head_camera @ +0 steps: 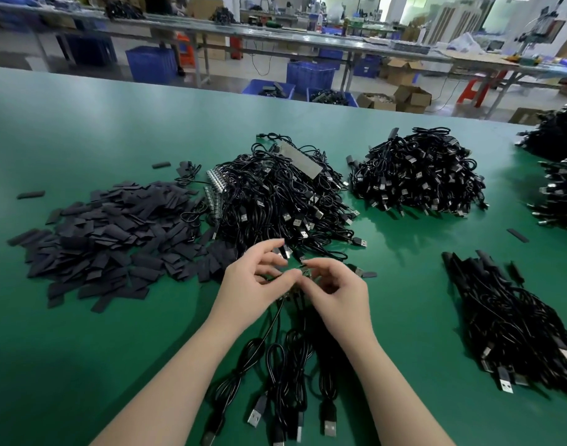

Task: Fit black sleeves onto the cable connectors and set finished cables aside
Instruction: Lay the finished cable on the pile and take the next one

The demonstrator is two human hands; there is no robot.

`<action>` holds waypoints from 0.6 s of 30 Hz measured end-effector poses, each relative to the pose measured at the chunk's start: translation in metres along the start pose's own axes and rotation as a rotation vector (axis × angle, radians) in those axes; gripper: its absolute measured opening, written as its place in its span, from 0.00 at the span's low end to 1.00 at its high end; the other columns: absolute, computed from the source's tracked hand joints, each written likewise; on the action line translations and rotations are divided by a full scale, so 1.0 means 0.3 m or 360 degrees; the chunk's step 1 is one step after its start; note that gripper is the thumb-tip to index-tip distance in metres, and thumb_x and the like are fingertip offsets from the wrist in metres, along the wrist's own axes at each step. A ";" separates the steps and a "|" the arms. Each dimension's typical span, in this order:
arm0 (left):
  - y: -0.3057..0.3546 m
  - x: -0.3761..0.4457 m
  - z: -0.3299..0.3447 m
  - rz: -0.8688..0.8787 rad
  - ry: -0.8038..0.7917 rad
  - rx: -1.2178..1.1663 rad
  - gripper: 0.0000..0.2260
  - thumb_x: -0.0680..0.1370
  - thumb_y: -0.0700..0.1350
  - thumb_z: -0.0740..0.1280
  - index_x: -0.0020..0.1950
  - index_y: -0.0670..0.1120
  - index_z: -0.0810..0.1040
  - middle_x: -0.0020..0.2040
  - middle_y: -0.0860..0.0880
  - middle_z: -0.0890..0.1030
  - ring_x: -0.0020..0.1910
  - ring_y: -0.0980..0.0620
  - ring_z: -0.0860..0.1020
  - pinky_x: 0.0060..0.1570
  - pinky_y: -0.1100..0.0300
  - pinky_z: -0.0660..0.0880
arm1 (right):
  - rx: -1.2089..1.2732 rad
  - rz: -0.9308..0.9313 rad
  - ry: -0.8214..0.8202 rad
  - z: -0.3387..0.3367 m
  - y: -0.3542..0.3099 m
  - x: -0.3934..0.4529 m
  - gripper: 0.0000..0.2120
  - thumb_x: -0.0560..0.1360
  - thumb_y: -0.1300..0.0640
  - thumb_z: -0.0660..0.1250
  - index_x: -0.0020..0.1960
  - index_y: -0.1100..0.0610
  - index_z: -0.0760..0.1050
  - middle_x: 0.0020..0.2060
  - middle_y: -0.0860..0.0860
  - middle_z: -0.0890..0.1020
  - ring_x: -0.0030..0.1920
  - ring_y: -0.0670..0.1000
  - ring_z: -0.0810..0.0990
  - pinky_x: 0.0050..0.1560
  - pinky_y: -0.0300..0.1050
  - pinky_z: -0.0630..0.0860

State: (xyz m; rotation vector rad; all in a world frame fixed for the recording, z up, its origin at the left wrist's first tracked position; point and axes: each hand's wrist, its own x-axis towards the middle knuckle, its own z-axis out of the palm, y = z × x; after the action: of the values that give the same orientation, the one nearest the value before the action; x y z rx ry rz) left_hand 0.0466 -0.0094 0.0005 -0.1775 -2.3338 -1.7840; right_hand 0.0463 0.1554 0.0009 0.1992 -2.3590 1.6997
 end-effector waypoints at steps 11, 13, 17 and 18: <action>0.016 -0.002 0.015 -0.0031 -0.0046 -0.0272 0.05 0.75 0.44 0.74 0.47 0.54 0.85 0.45 0.53 0.86 0.45 0.55 0.83 0.45 0.64 0.78 | 0.0340 0.0151 0.0023 -0.015 -0.021 -0.005 0.10 0.73 0.60 0.75 0.47 0.46 0.84 0.38 0.46 0.86 0.39 0.43 0.82 0.44 0.38 0.79; 0.020 -0.004 0.020 -0.0048 -0.0041 -0.0305 0.06 0.75 0.43 0.73 0.47 0.55 0.85 0.45 0.53 0.86 0.44 0.57 0.83 0.44 0.65 0.78 | 0.0313 0.0141 0.0035 -0.017 -0.025 -0.006 0.08 0.73 0.60 0.75 0.46 0.47 0.84 0.40 0.43 0.86 0.42 0.42 0.84 0.46 0.34 0.78; 0.021 -0.005 0.020 -0.0043 -0.0065 -0.0301 0.08 0.74 0.42 0.74 0.48 0.56 0.86 0.45 0.53 0.86 0.46 0.55 0.84 0.46 0.65 0.78 | 0.0289 0.0169 0.0059 -0.021 -0.029 -0.006 0.06 0.72 0.59 0.76 0.46 0.48 0.85 0.40 0.40 0.86 0.44 0.39 0.84 0.46 0.30 0.76; 0.020 -0.005 0.019 -0.0047 -0.0069 -0.0281 0.08 0.73 0.43 0.75 0.48 0.56 0.86 0.45 0.53 0.86 0.46 0.54 0.84 0.46 0.64 0.79 | 0.0281 0.0177 0.0060 -0.021 -0.030 -0.005 0.06 0.72 0.59 0.76 0.46 0.49 0.85 0.40 0.40 0.86 0.44 0.39 0.84 0.46 0.29 0.76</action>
State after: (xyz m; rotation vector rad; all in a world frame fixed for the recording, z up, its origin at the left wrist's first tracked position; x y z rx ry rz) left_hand 0.0489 -0.0023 0.0043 -0.2107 -2.2170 -2.0204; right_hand 0.0504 0.1586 0.0107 0.0657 -2.2314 1.9465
